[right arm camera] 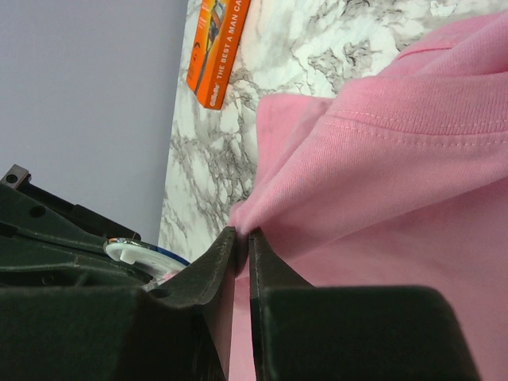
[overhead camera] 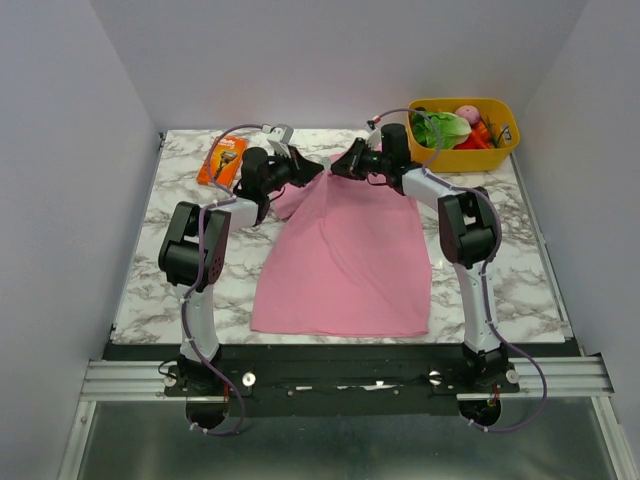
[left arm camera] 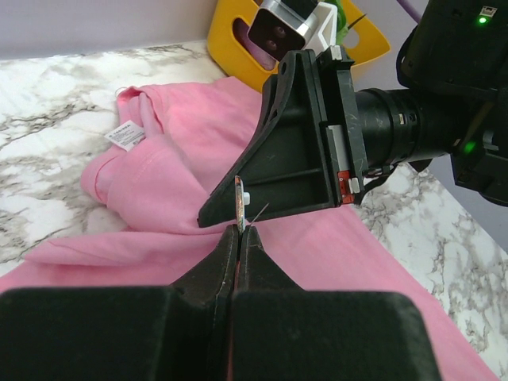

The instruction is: Pin the brooch onto the clothing

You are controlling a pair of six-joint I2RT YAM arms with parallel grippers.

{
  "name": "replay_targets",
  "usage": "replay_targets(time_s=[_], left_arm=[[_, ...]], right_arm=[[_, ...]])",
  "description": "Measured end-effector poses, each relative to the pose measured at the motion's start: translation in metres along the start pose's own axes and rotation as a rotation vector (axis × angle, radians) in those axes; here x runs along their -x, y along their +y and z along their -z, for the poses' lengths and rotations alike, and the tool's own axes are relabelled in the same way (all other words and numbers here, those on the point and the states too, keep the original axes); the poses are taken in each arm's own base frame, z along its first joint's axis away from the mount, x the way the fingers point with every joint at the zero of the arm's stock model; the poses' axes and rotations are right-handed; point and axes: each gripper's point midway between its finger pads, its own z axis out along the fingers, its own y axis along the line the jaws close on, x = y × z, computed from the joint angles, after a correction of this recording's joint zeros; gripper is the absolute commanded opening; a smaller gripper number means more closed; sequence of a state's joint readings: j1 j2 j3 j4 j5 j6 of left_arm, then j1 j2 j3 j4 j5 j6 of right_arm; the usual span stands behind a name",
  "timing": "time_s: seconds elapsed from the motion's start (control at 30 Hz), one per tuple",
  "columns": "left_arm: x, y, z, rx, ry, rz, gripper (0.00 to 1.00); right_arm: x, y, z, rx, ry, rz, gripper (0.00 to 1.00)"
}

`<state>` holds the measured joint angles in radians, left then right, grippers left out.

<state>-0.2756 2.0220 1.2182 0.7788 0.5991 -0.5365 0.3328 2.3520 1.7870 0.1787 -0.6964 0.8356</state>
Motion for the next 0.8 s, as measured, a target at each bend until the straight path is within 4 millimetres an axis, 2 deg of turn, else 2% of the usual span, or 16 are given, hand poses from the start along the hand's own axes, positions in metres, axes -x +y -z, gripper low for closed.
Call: replay_targets(time_s=[0.07,0.17,0.2,0.27,0.3,0.37,0.4,0.5,0.53,0.7,0.8], left_arm=[[0.0,-0.002,0.0,-0.011,0.0,0.005,0.0],[0.001,-0.005,0.0,-0.024,0.001,0.007,0.0],[0.001,-0.006,0.0,-0.029,0.0,0.005,0.0],[0.002,-0.008,0.0,-0.04,-0.001,0.0,0.0],[0.002,-0.009,0.0,-0.044,-0.001,-0.002,0.0],[0.006,-0.011,0.001,-0.051,-0.008,-0.009,0.0],[0.011,-0.014,0.002,-0.058,-0.019,-0.019,0.0],[0.021,-0.018,0.007,-0.063,-0.036,-0.035,0.0],[0.023,-0.019,0.009,-0.065,-0.04,-0.038,0.0],[0.021,-0.022,0.012,-0.08,-0.031,-0.041,0.0],[0.017,-0.023,0.013,-0.086,-0.022,-0.039,0.0]], right_arm=[[-0.001,0.002,0.002,0.0,0.0,0.005,0.23],[-0.001,0.004,0.006,-0.003,-0.002,0.023,0.33],[-0.001,0.005,0.007,-0.006,-0.005,0.031,0.44],[-0.001,0.006,0.013,-0.017,-0.013,0.049,0.55],[-0.001,0.007,0.016,-0.024,-0.02,0.064,0.66],[0.003,0.008,0.027,-0.05,-0.04,0.092,0.76],[0.006,0.009,0.032,-0.057,-0.051,0.11,0.84],[0.018,0.019,0.054,-0.062,-0.091,0.155,0.97],[0.022,0.025,0.063,-0.057,-0.107,0.173,1.0],[0.037,0.059,0.101,0.01,-0.179,0.322,1.0],[0.039,0.08,0.11,0.095,-0.18,0.422,1.0]])
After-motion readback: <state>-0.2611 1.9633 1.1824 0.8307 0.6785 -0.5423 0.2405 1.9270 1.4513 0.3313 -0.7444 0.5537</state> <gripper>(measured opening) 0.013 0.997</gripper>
